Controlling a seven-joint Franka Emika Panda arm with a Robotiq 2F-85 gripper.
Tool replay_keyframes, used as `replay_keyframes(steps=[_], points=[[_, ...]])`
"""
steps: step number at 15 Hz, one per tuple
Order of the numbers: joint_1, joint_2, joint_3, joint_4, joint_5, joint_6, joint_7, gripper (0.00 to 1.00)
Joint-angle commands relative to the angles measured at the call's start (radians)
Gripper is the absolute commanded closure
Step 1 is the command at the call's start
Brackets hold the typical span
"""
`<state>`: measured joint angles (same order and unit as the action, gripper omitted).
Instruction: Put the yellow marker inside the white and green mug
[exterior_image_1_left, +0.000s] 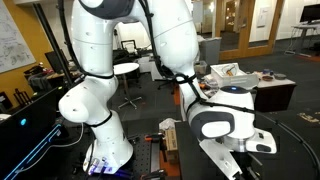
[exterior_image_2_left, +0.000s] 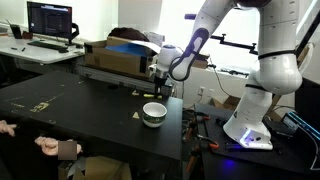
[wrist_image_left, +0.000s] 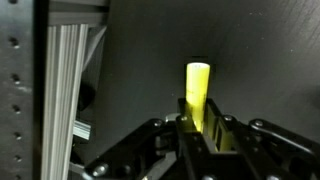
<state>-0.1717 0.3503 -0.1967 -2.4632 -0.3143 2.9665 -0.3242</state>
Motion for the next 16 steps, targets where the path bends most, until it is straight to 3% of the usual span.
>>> replay_keyframes(steps=[1, 5, 10, 13, 16], points=[[0.057, -0.114, -0.082, -0.057, -0.055, -0.009, 0.066, 0.95], [0.139, -0.184, -0.199, -0.058, -0.202, -0.021, 0.21, 0.95], [0.25, -0.25, -0.334, -0.019, -0.501, -0.054, 0.496, 0.95], [0.283, -0.293, -0.353, 0.0, -0.674, -0.107, 0.643, 0.95], [0.309, -0.339, -0.321, 0.012, -0.794, -0.206, 0.756, 0.95]])
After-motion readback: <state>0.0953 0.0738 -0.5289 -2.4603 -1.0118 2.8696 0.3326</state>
